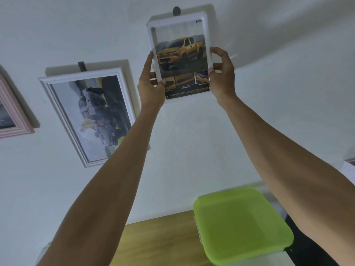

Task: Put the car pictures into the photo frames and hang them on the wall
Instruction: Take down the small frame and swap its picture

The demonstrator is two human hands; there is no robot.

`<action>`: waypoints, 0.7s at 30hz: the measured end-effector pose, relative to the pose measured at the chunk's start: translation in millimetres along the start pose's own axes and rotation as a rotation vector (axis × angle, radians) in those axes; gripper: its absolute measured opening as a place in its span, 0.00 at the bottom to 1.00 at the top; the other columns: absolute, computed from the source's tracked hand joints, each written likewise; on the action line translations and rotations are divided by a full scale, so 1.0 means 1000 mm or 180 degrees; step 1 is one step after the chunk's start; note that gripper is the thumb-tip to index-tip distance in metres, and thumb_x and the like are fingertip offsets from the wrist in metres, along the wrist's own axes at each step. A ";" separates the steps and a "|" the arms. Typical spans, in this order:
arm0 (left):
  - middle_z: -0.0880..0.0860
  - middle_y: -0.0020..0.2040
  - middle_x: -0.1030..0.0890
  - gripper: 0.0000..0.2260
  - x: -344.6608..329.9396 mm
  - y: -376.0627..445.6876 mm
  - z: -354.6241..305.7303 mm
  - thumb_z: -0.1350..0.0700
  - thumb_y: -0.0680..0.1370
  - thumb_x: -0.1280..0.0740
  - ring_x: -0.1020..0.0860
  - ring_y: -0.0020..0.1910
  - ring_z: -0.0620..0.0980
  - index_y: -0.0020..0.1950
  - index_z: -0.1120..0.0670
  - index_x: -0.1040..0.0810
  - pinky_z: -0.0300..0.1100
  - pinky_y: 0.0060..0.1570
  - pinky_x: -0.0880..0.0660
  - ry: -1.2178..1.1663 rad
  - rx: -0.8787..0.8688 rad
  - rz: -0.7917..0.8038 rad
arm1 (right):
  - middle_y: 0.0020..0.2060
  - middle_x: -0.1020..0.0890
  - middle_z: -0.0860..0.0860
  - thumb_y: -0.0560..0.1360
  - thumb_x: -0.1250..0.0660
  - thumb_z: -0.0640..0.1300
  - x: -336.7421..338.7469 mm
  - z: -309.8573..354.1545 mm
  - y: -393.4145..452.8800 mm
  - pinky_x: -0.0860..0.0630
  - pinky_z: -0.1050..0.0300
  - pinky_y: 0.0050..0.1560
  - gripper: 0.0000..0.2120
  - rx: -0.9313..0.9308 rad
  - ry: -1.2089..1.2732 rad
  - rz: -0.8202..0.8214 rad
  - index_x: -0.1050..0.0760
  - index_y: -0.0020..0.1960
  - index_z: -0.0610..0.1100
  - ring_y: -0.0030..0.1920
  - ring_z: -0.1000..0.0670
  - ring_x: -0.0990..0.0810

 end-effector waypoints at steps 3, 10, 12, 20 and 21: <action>0.54 0.51 0.19 0.34 0.004 -0.004 -0.007 0.70 0.77 0.35 0.16 0.48 0.53 0.78 0.44 0.36 0.48 0.41 0.16 -0.0037 -0.0021 0.0029 | 0.55 0.25 0.57 0.79 0.37 0.29 0.002 0.004 -0.007 0.17 0.60 0.46 0.25 -0.0126 0.0069 -0.0047 0.27 0.69 0.51 0.51 0.52 0.21; 0.55 0.57 0.21 0.33 0.017 -0.025 -0.019 0.70 0.78 0.35 0.16 0.49 0.53 0.78 0.44 0.36 0.50 0.43 0.16 -0.0160 -0.0053 0.0109 | 0.58 0.25 0.56 0.79 0.38 0.28 0.009 0.023 -0.031 0.18 0.62 0.46 0.24 -0.0130 0.0096 -0.0115 0.28 0.68 0.50 0.52 0.52 0.21; 0.54 0.60 0.22 0.33 0.024 -0.037 -0.014 0.70 0.79 0.36 0.16 0.49 0.50 0.78 0.45 0.36 0.48 0.44 0.16 -0.0174 -0.0002 0.0116 | 0.59 0.26 0.56 0.79 0.38 0.28 0.008 0.021 -0.046 0.18 0.62 0.46 0.25 -0.0214 0.0063 -0.0112 0.28 0.69 0.50 0.53 0.52 0.22; 0.52 0.63 0.23 0.34 0.077 -0.108 0.054 0.72 0.77 0.35 0.18 0.50 0.40 0.77 0.44 0.33 0.44 0.44 0.16 -0.0128 0.0405 0.0294 | 0.55 0.26 0.59 0.79 0.42 0.28 -0.016 -0.005 -0.156 0.24 0.71 0.40 0.25 -0.0812 -0.0115 0.0013 0.28 0.69 0.51 0.50 0.56 0.24; 0.53 0.62 0.22 0.34 0.086 -0.118 0.065 0.72 0.77 0.34 0.17 0.51 0.43 0.77 0.44 0.33 0.44 0.43 0.16 -0.0120 0.0472 0.0336 | 0.53 0.26 0.61 0.79 0.42 0.28 -0.020 -0.009 -0.173 0.25 0.71 0.39 0.25 -0.0895 -0.0142 0.0028 0.27 0.69 0.51 0.50 0.56 0.24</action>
Point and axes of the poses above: each hand's wrist, its own y-axis towards the middle knuckle, its own x-axis out of the back of the hand, z = x × y, the point moved 10 cm from there along y, towards the middle knuckle
